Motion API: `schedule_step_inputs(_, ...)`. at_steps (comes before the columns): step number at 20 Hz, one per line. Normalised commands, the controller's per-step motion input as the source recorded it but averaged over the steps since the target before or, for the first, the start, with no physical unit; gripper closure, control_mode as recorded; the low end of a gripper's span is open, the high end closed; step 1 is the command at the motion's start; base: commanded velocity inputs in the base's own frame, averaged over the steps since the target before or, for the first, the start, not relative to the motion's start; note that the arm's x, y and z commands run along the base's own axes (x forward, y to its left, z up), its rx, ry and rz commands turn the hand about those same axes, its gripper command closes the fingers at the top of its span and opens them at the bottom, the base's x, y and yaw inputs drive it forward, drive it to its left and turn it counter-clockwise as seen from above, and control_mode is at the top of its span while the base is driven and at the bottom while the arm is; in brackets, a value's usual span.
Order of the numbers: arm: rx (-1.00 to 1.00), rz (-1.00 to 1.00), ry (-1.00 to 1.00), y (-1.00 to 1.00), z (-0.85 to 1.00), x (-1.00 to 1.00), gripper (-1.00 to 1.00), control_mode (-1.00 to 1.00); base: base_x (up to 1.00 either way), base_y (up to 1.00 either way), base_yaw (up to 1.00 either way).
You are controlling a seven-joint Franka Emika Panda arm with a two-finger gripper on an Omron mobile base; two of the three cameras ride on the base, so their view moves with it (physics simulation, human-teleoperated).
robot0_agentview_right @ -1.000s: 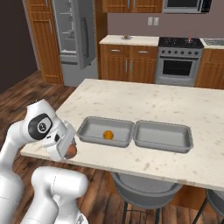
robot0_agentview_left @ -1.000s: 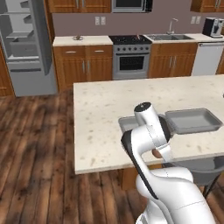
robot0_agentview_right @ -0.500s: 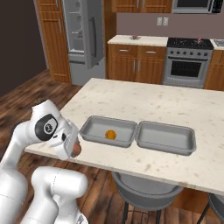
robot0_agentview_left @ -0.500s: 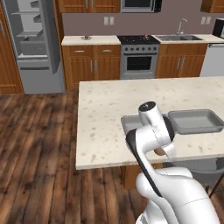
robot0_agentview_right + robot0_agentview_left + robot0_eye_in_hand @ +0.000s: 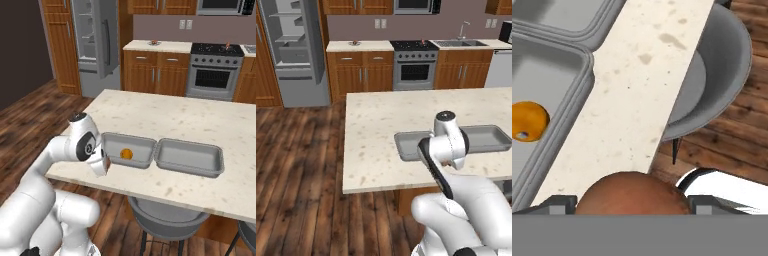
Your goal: Place the cold items (orange and onion) from the fridge in one tupperware on the dining counter. Place the warm items (kebab skewer and hot dog) in the stove area in another tupperware.
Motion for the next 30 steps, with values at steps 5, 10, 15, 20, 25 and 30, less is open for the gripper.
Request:
schedule_step_inputs(5, 0.25, 0.12, 0.09, -0.53, 0.47, 0.72, 1.0, -1.0, 0.0, 0.0, 0.0)
schedule_step_inputs(10, 0.27, 0.13, 0.19, -0.44, 0.74, 0.72, 1.0, -1.0, 0.0, 0.0, 0.0)
schedule_step_inputs(15, 0.07, 0.07, 0.14, 0.1, 0.2, 0.84, 1.0, -1.0, 0.0, 0.0, 0.0)
schedule_step_inputs(20, 0.0, 0.0, 0.01, 0.54, -0.09, 0.7, 1.0, -1.0, 0.0, 0.0, 0.0)
schedule_step_inputs(25, 0.0, 0.0, -0.06, 0.47, -0.33, 0.53, 1.0, -1.0, 0.0, 0.0, 0.0)
schedule_step_inputs(30, 0.0, 0.0, -0.18, 0.14, -0.42, 0.28, 1.0, -1.0, 0.0, 0.0, 0.0)
